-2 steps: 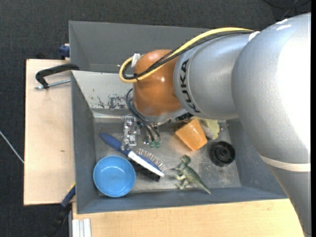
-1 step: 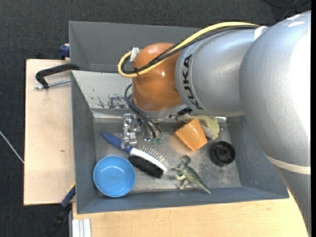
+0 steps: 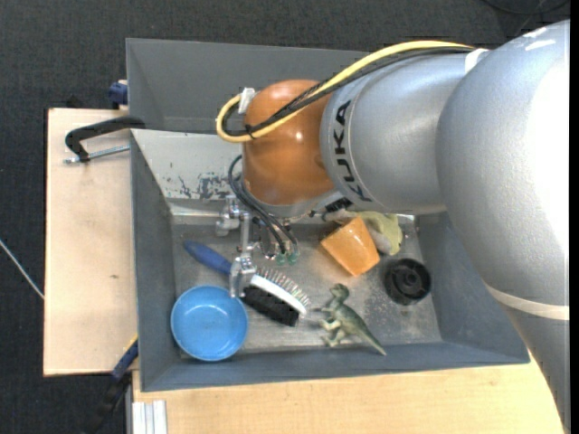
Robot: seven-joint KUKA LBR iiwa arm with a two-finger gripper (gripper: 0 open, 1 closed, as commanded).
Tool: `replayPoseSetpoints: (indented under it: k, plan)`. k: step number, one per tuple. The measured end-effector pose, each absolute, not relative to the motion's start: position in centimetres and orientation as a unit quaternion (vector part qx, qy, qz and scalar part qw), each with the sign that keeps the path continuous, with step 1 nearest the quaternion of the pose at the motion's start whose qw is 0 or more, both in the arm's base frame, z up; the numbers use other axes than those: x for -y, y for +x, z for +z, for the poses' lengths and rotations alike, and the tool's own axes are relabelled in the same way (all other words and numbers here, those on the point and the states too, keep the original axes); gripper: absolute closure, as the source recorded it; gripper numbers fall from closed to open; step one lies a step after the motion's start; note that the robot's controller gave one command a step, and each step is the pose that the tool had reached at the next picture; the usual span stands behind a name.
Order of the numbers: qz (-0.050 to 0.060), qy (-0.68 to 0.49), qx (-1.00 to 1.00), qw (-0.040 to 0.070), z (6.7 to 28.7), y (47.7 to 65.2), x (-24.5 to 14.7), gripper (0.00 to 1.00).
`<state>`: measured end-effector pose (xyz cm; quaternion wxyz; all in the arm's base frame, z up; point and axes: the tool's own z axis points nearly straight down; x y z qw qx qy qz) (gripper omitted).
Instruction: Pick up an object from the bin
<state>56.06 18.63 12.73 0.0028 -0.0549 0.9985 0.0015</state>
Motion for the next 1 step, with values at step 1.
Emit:
replayPoseSetpoints:
  k: [1]
  plan:
    - [0.001,0.047,-0.999,-0.001,8.35,56.45,-16.69,0.0]
